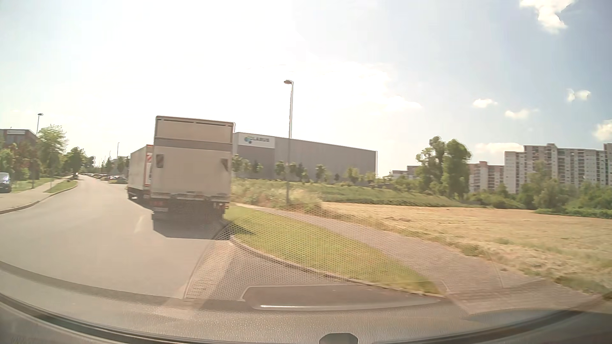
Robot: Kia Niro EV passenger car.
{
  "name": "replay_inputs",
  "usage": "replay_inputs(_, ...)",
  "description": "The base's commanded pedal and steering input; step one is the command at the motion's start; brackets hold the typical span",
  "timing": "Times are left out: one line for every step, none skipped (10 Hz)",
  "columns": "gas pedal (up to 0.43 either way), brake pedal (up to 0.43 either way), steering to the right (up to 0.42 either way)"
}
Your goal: Follow the waypoints while adhering to traffic rules and regulations
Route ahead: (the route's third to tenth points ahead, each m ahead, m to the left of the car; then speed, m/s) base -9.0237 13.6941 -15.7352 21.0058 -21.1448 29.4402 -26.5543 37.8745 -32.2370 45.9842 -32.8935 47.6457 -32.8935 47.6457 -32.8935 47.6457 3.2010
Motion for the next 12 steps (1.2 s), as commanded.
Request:
replay_inputs(0.047, 0.0, -0.97)
replay_inputs(0.098, 0.0, -0.97)
replay_inputs(0.11, 0.0, -0.97)
replay_inputs(0.11, 0.0, -0.97)
replay_inputs(0.13, 0.0, -0.97)
replay_inputs(0.138, 0.0, -0.97)
replay_inputs(0.138, 0.0, -0.97)
replay_inputs(0.15, 0.0, -0.971)
replay_inputs(0.169, 0.0, -0.971)
replay_inputs(0.177, 0.0, -0.971)
replay_inputs(0.177, 0.0, -0.971)
replay_inputs(0.177, 0.0, -0.971)
